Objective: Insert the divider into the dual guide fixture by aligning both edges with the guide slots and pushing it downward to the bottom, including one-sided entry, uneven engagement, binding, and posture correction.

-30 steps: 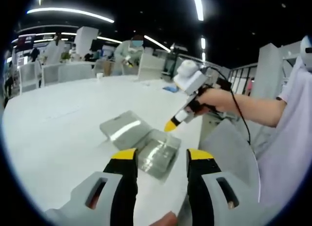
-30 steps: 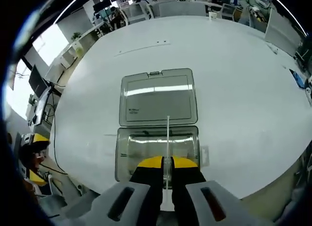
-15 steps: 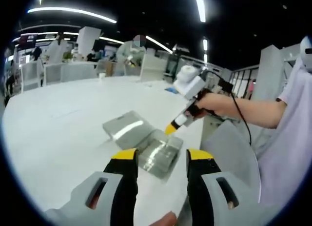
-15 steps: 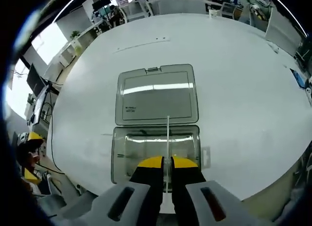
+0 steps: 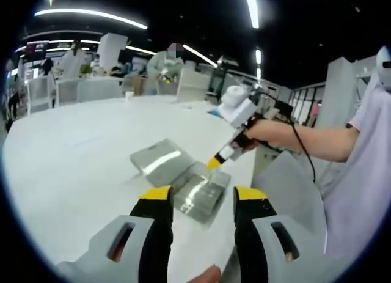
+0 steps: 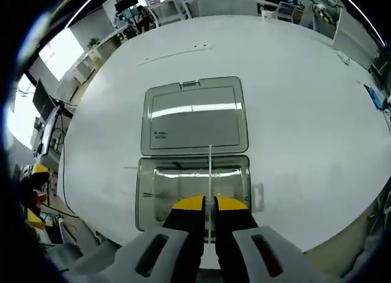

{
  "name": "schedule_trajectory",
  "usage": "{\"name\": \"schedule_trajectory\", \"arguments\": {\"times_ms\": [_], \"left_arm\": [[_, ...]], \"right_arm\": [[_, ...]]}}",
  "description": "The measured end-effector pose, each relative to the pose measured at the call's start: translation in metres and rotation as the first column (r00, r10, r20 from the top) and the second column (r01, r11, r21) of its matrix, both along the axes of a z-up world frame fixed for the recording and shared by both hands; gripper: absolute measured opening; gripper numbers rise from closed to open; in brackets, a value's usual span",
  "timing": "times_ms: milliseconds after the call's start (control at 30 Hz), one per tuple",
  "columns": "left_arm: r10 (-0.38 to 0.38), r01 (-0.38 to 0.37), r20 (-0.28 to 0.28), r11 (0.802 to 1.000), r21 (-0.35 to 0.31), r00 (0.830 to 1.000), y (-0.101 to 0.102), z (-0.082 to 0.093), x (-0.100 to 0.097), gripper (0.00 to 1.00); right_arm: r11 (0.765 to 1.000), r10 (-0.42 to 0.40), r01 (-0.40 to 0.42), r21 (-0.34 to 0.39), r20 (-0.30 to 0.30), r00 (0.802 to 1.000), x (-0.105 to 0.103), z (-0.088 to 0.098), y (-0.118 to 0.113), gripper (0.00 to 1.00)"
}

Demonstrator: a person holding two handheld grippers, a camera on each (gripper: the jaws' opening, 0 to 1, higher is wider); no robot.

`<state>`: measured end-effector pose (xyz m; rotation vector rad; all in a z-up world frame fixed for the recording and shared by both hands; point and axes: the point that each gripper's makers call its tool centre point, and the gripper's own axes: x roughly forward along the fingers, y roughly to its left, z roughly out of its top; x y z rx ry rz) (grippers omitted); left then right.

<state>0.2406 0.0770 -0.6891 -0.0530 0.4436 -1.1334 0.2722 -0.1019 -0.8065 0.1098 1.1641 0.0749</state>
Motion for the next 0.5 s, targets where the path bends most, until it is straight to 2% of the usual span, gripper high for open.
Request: {"name": "schedule_trajectory", "arguments": {"times_ms": [500], "left_arm": [[0.005,-0.005,-0.003,1.000,0.001,1.000,0.002,0.000,0.001,0.37]], "right_arm": [[1.000,-0.006,0.006,-0.001,-0.019,1.000,0.001,-0.012,-0.002,0.00]]}}
